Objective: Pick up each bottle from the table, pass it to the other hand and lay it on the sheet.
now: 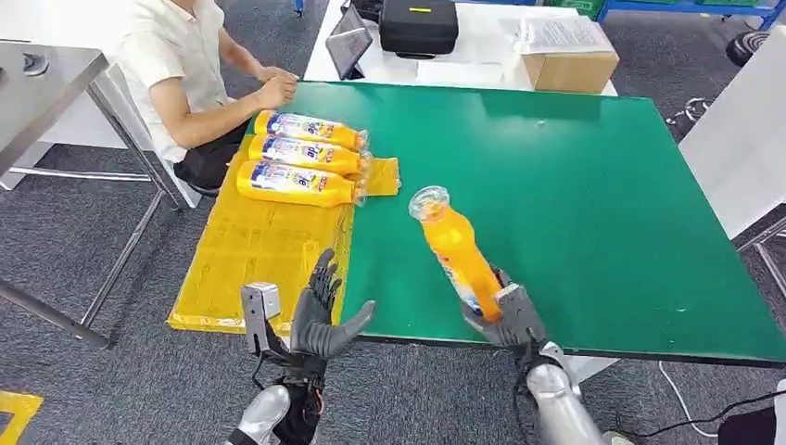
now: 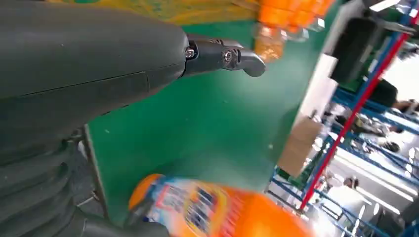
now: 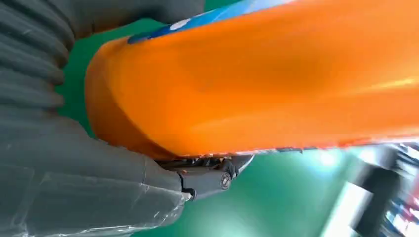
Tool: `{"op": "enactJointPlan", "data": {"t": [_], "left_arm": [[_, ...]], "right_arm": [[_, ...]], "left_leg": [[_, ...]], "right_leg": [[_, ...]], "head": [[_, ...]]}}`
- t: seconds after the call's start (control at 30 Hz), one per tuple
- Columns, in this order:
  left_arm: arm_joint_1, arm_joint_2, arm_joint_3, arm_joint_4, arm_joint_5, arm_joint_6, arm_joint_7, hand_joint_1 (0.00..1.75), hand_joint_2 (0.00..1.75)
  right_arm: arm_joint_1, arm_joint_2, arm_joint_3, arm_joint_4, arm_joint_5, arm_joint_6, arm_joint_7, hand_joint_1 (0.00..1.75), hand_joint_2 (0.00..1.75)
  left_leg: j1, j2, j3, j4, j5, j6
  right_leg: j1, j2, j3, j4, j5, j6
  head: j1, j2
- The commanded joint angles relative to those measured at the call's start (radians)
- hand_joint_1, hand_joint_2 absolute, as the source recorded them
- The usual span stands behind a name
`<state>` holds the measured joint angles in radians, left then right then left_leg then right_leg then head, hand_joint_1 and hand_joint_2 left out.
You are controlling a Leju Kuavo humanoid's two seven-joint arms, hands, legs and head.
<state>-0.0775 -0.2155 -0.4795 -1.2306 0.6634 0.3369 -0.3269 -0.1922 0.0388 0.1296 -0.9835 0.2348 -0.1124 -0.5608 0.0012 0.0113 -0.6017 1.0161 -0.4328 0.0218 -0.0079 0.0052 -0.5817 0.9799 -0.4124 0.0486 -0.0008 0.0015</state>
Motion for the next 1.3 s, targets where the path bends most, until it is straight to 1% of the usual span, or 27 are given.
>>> {"op": "enactJointPlan", "data": {"t": [0.03,0.07,0.1,0.13,0.17,0.2,0.23,0.27,0.33,0.4,0.6,0.7,0.73,0.8,0.83,0.87,0.9,0.93,0.97,1.0,1.03,1.1,1.17,1.2,1.23,1.27,1.3], "left_arm": [[0.047,0.064,-0.013,-0.027,0.019,-0.035,0.015,0.00,1.75],[0.047,0.074,-0.018,-0.040,0.030,-0.065,0.021,0.00,1.75],[0.050,0.080,-0.026,-0.058,0.033,-0.098,0.023,0.00,1.75],[0.051,0.082,-0.030,-0.078,0.030,-0.118,0.020,0.00,1.75],[0.049,0.083,-0.038,-0.096,0.022,-0.127,0.023,0.00,1.75],[0.046,0.083,-0.045,-0.108,0.014,-0.140,0.021,0.00,1.75],[0.040,0.079,-0.053,-0.131,0.007,-0.152,0.020,0.00,1.75],[0.034,0.082,-0.063,-0.138,0.000,-0.162,0.020,0.00,1.75],[0.021,0.080,-0.075,-0.153,-0.017,-0.180,0.011,0.00,1.75],[0.015,0.076,-0.081,-0.170,-0.033,-0.182,0.010,0.00,1.75],[0.014,0.079,-0.085,-0.172,-0.044,-0.184,0.003,0.00,1.75],[0.014,0.072,-0.083,-0.189,-0.050,-0.197,0.003,0.00,1.75],[0.015,0.070,-0.081,-0.191,-0.049,-0.197,0.003,0.00,1.75],[0.011,0.069,-0.081,-0.187,-0.048,-0.197,0.008,0.00,1.75],[0.004,0.066,-0.077,-0.174,-0.044,-0.189,0.018,0.00,1.75],[-0.004,0.061,-0.073,-0.157,-0.041,-0.186,0.022,0.00,1.75],[-0.008,0.057,-0.067,-0.145,-0.036,-0.178,0.028,0.00,1.75],[-0.014,0.044,-0.051,-0.125,-0.047,-0.122,0.022,0.00,1.75],[-0.017,0.044,-0.051,-0.123,-0.047,-0.122,0.022,0.00,1.75],[-0.020,0.044,-0.052,-0.119,-0.047,-0.122,0.021,0.00,1.75],[-0.025,0.041,-0.049,-0.113,-0.048,-0.117,0.017,0.00,1.75],[-0.015,0.023,-0.041,-0.121,-0.040,-0.114,0.019,0.00,1.75],[-0.016,0.025,-0.048,-0.120,-0.038,-0.117,0.027,0.00,1.75],[-0.018,0.025,-0.050,-0.116,-0.039,-0.119,0.030,0.00,1.75],[-0.027,0.032,-0.058,-0.101,-0.040,-0.115,0.056,0.02,1.75],[-0.036,0.034,-0.064,-0.079,-0.048,-0.111,0.062,0.16,1.75],[-0.044,0.030,-0.059,-0.052,-0.035,-0.115,0.071,0.30,1.75]], "right_arm": [[0.130,0.041,0.183,-0.389,-0.068,-0.072,0.020,1.75,1.75],[0.124,0.029,0.212,-0.372,-0.048,-0.076,0.022,1.75,1.75],[0.118,0.025,0.236,-0.351,-0.042,-0.073,0.021,1.69,1.75],[0.110,0.026,0.256,-0.325,-0.038,-0.067,0.021,1.71,1.75],[0.101,0.026,0.278,-0.297,-0.028,-0.065,0.017,1.75,1.75],[0.093,0.022,0.296,-0.275,-0.019,-0.055,0.023,1.73,1.75],[0.079,0.025,0.320,-0.227,-0.005,-0.049,0.023,1.73,1.75],[0.076,0.028,0.324,-0.212,-0.005,-0.048,0.022,1.73,1.75],[0.062,0.029,0.347,-0.166,-0.005,-0.013,0.037,1.71,1.75],[0.054,0.039,0.359,-0.122,0.002,-0.012,0.029,1.71,1.75],[0.051,0.036,0.368,-0.114,0.009,-0.008,0.032,1.75,1.75],[0.038,0.039,0.402,-0.045,0.041,0.007,0.050,1.69,1.75],[0.031,0.042,0.408,-0.022,0.051,-0.001,0.052,1.71,1.75],[0.020,0.043,0.421,0.001,0.080,-0.026,0.048,1.71,1.75],[0.010,0.046,0.436,0.015,0.115,-0.052,0.048,1.71,1.75],[0.001,0.049,0.448,0.025,0.136,-0.067,0.048,1.73,1.75],[-0.003,0.050,0.457,0.028,0.156,-0.086,0.052,1.73,1.75],[-0.005,0.053,0.467,0.029,0.183,-0.115,0.060,1.75,1.75],[-0.004,0.055,0.469,0.028,0.184,-0.117,0.062,1.75,1.75],[-0.002,0.056,0.471,0.026,0.186,-0.120,0.063,1.75,1.75],[-0.001,0.054,0.478,0.018,0.191,-0.121,0.064,1.71,1.75],[-0.002,0.042,0.511,0.002,0.258,-0.164,0.083,1.75,1.75],[-0.015,0.039,0.527,0.012,0.300,-0.203,0.109,1.75,1.75],[-0.018,0.039,0.528,0.014,0.307,-0.215,0.113,1.75,1.75],[-0.028,0.037,0.539,0.024,0.345,-0.250,0.126,1.75,1.75],[-0.032,0.040,0.539,0.027,0.343,-0.255,0.127,1.75,1.75],[-0.037,0.043,0.545,0.028,0.350,-0.265,0.127,1.75,1.75]], "left_leg": [[0.000,0.000,-0.002,0.000,-0.001,-0.001],[0.000,-0.001,-0.001,-0.001,-0.002,-0.002],[0.000,-0.002,-0.003,-0.001,-0.001,-0.001],[0.000,-0.002,-0.002,-0.001,-0.002,-0.001],[0.000,-0.002,-0.005,-0.001,-0.002,-0.001],[0.001,-0.001,-0.008,0.000,-0.001,-0.001],[0.000,-0.002,-0.006,-0.001,-0.002,-0.001],[0.000,-0.002,-0.008,0.000,-0.001,-0.001],[0.000,-0.003,-0.008,-0.001,-0.001,-0.001],[0.000,-0.003,-0.006,-0.001,-0.001,-0.002],[0.000,-0.003,-0.007,-0.001,-0.001,-0.001],[0.000,-0.004,-0.007,-0.001,-0.001,-0.001],[0.000,-0.004,-0.006,-0.002,-0.001,-0.001],[0.000,-0.003,-0.008,-0.001,-0.001,-0.001],[0.000,-0.004,-0.006,-0.002,-0.001,-0.001],[0.000,-0.004,-0.008,-0.001,0.000,-0.001],[0.000,-0.004,-0.006,-0.001,-0.001,-0.002],[0.000,-0.004,-0.009,-0.001,-0.001,-0.001],[0.000,-0.003,-0.006,-0.002,-0.001,-0.002],[0.000,-0.004,-0.008,-0.001,-0.001,-0.001],[0.000,-0.004,-0.006,-0.002,-0.001,-0.002],[0.000,-0.005,-0.009,-0.001,0.000,-0.001],[0.000,-0.006,-0.006,-0.002,-0.001,-0.001],[0.000,-0.005,-0.007,-0.001,-0.001,-0.001],[0.000,-0.005,-0.006,-0.001,-0.002,-0.001],[0.000,-0.005,-0.008,-0.001,-0.001,-0.001],[0.000,-0.006,-0.006,-0.001,-0.001,-0.001]], "right_leg": [[0.000,0.000,-0.002,0.000,-0.002,-0.001],[0.000,-0.001,-0.001,0.000,-0.003,-0.002],[0.000,-0.003,-0.003,0.000,-0.002,-0.002],[0.000,-0.003,-0.001,-0.001,-0.003,-0.002],[0.000,-0.003,-0.004,0.000,-0.003,-0.002],[0.000,-0.002,-0.007,0.000,-0.002,-0.002],[0.000,-0.002,-0.006,0.000,-0.003,-0.003],[0.000,-0.004,-0.008,0.000,-0.002,-0.002],[0.000,-0.004,-0.007,-0.001,-0.002,-0.002],[0.000,-0.004,-0.005,-0.001,-0.003,-0.003],[0.000,-0.004,-0.006,-0.001,-0.002,-0.003],[0.000,-0.005,-0.006,-0.001,-0.002,-0.002],[0.000,-0.005,-0.004,-0.002,-0.003,-0.003],[0.000,-0.004,-0.007,-0.001,-0.002,-0.002],[0.000,-0.004,-0.005,-0.002,-0.002,-0.003],[0.000,-0.005,-0.007,-0.001,-0.002,-0.002],[0.000,-0.005,-0.005,-0.001,-0.002,-0.003],[0.000,-0.005,-0.007,-0.001,-0.002,-0.002],[0.000,-0.004,-0.005,-0.001,-0.002,-0.003],[0.000,-0.005,-0.007,-0.001,-0.002,-0.002],[0.000,-0.005,-0.005,-0.001,-0.002,-0.003],[0.000,-0.006,-0.008,-0.001,-0.002,-0.002],[0.000,-0.007,-0.005,-0.001,-0.003,-0.003],[0.000,-0.006,-0.006,-0.001,-0.003,-0.002],[0.000,-0.006,-0.005,-0.001,-0.003,-0.003],[0.000,-0.006,-0.006,-0.001,-0.003,-0.002],[0.000,-0.006,-0.005,-0.001,-0.003,-0.003]], "head": [[0.000,0.000],[0.000,0.000],[0.000,0.000],[0.000,0.000],[0.000,0.000],[0.000,0.000],[0.000,0.000],[0.000,0.000],[0.000,0.000],[0.000,0.000],[0.000,0.000],[0.000,0.000],[0.000,0.000],[0.000,0.000],[0.000,0.000],[0.000,0.000],[0.000,0.000],[0.000,0.000],[0.000,0.000],[0.000,0.000],[0.000,0.000],[0.000,0.000],[0.000,0.000],[0.000,0.000],[0.000,0.000],[0.000,0.000],[0.000,0.000]]}}
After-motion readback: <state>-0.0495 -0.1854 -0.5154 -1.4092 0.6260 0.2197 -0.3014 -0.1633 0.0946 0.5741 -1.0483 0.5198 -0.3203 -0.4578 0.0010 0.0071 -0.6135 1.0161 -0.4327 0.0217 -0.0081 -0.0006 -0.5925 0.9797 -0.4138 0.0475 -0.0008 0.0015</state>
